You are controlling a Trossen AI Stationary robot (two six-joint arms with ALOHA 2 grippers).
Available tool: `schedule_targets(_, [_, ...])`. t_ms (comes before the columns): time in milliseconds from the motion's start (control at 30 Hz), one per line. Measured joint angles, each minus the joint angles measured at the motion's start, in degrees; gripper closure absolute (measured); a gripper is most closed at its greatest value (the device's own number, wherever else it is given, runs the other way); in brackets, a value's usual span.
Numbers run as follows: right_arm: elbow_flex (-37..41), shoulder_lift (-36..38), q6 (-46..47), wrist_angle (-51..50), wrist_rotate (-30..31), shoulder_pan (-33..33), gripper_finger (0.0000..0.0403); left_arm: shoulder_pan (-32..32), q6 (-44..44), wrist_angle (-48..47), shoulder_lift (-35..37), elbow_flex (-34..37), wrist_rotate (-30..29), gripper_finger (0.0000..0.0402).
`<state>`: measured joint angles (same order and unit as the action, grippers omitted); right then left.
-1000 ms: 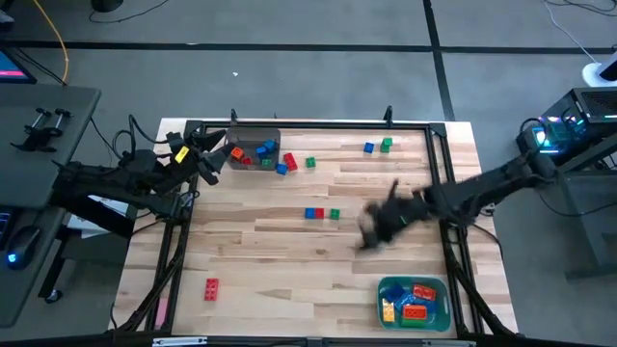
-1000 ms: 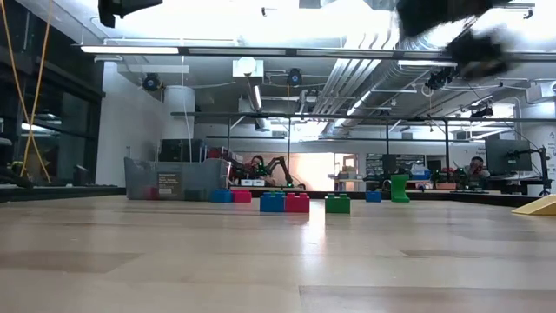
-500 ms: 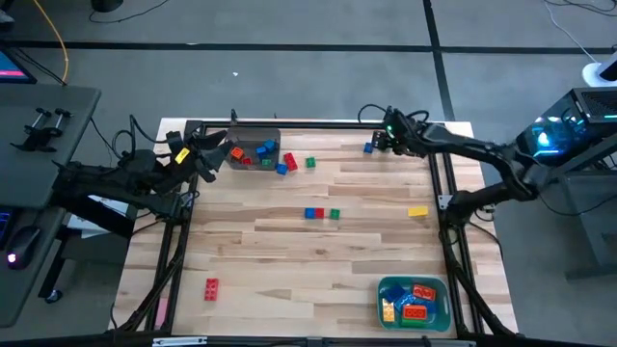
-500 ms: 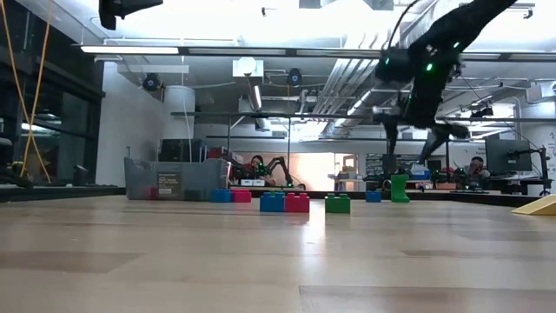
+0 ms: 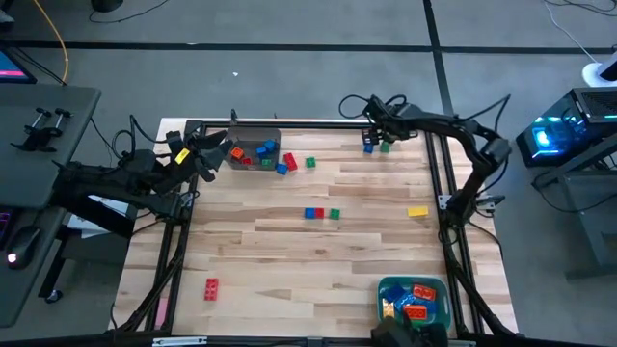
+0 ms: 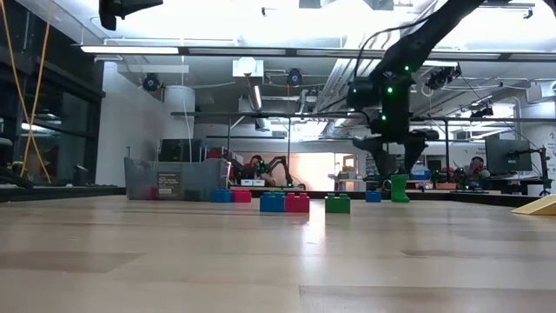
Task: Sort blocks by size
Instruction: Put the right green block into the blue bin
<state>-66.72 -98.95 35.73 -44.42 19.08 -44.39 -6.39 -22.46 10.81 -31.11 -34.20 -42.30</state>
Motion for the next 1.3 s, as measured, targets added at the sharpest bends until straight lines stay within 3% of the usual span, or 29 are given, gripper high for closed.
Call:
schedule_targets(500, [0.0,-3.7,0.5,0.5,-9.0,-6.2,0.0120,0.0,0.0,-0.1,0.0,0.0,0.0,0.0106])
schedule_targets(967, [0.0,-3.2,0.9,0.8,-11.8,-7.0,0.0275,0.0,0.1,-0.2,0.0,0.0,0.0,0.0106])
schedule_targets(1167, [0.0,5.0,-5.0,0.4,-16.4,-6.3,0.0275,0.0,1.1,-0.3,0.0,0.0,0.6,0.0106])
schedule_targets(1300, [0.0,16.0,-9.8,-1.2,-25.0,-3.3,0.0275,0.0,3.8,-0.3,0.0,0.0,0.7,0.0106])
